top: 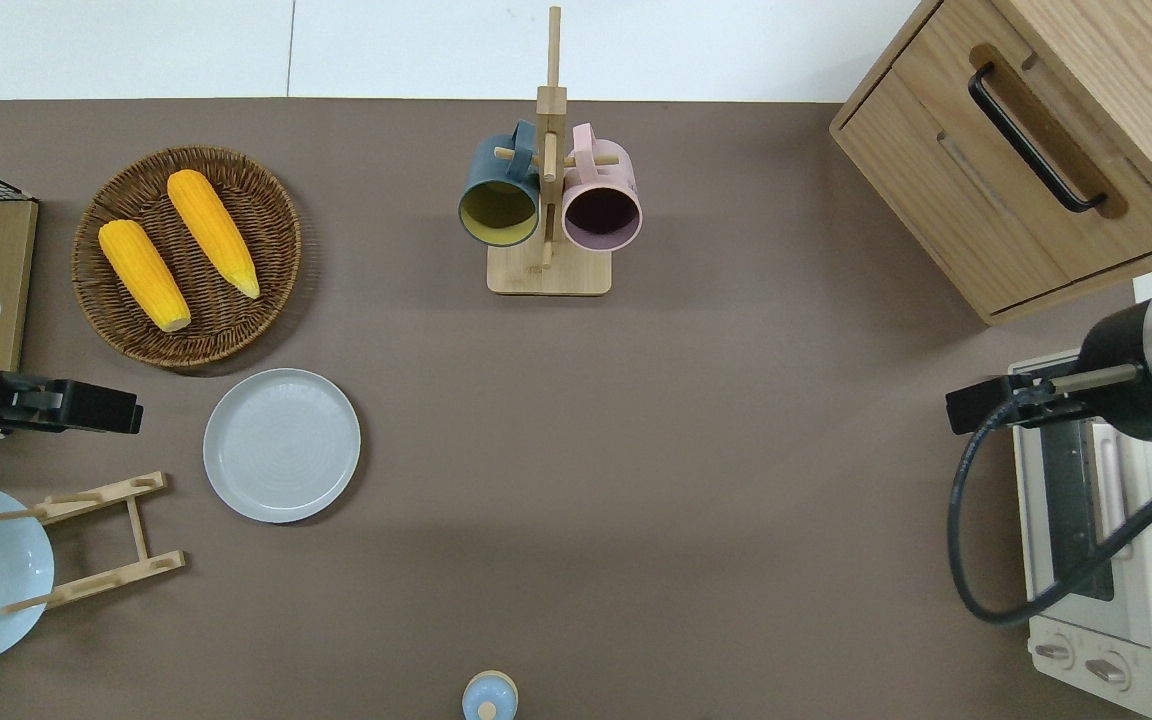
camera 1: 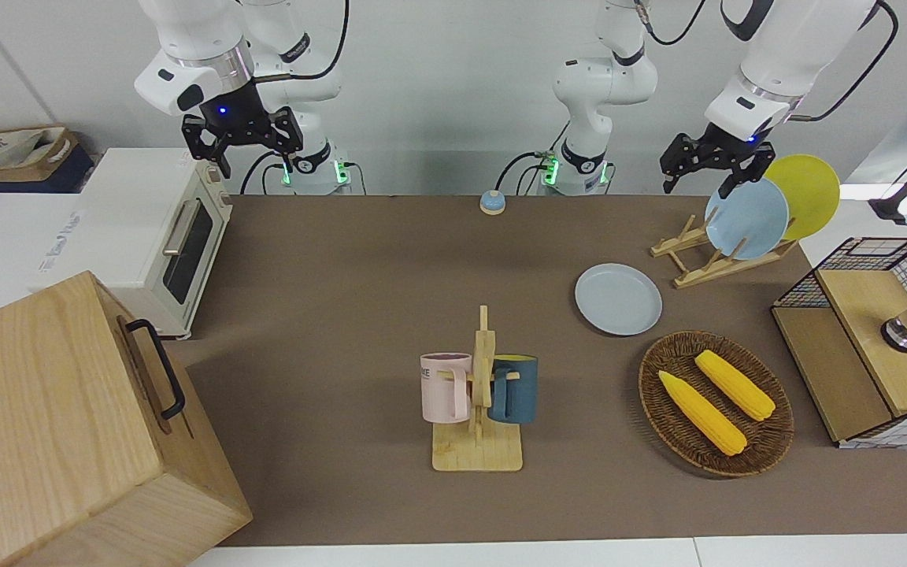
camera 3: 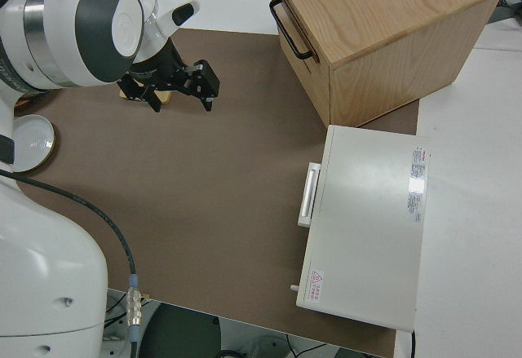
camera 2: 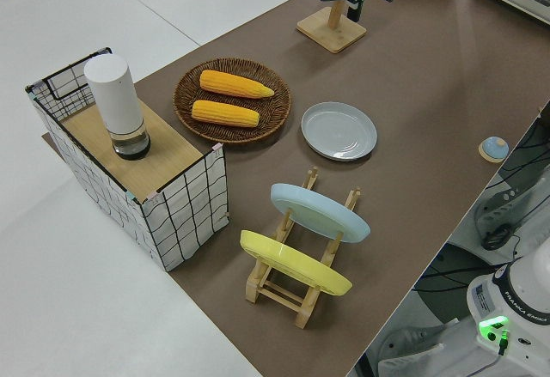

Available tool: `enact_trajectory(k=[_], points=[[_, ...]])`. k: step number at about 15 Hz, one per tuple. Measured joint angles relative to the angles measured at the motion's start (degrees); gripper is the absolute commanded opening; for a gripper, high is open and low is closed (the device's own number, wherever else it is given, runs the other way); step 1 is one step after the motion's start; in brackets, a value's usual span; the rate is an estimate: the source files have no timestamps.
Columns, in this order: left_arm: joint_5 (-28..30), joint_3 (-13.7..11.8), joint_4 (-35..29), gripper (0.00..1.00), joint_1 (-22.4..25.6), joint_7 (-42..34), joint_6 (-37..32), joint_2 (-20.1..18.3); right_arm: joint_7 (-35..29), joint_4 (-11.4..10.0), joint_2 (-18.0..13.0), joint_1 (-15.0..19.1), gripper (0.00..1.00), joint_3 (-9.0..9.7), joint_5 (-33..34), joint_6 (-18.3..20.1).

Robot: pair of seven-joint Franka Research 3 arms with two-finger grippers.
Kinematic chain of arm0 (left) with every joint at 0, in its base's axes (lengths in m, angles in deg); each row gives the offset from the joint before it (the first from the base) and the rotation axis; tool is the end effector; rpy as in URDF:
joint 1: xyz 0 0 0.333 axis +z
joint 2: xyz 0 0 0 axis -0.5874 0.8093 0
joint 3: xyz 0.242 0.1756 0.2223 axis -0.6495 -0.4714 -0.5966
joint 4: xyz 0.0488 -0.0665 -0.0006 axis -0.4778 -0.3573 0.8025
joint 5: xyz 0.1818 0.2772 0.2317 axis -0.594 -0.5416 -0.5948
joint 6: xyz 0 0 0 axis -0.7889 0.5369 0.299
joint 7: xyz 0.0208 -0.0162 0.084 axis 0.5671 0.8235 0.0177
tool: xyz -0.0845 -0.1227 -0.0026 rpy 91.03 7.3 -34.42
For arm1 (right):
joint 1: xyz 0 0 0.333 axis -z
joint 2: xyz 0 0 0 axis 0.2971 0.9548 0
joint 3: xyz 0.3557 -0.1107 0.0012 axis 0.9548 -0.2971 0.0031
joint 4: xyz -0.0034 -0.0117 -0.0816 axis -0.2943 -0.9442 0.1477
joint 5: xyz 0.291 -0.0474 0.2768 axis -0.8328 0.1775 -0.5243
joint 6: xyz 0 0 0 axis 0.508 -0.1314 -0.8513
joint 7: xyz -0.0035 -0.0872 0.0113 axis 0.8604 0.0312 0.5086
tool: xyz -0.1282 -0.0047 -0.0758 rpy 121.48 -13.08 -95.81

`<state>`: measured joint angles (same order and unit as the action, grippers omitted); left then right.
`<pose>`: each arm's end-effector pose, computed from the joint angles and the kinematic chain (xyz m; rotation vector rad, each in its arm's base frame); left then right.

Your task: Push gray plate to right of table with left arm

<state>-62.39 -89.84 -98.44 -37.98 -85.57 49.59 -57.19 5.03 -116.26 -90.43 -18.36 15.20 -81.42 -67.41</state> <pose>0.5340 -0.0222 0.6437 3.0900 -0.2004 -0.0626 0.5348 0.0739 0.6759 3.1295 0.1694 -0.1171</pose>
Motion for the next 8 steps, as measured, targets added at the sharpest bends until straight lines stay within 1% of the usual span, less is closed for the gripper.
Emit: enact_trajectory(k=[8], points=[[0.0,-0.6,-1.0,1.0,0.0,0.0,-0.2,0.3,0.0,0.0,0.0,0.0,0.983,0.0,0.0,0.0]])
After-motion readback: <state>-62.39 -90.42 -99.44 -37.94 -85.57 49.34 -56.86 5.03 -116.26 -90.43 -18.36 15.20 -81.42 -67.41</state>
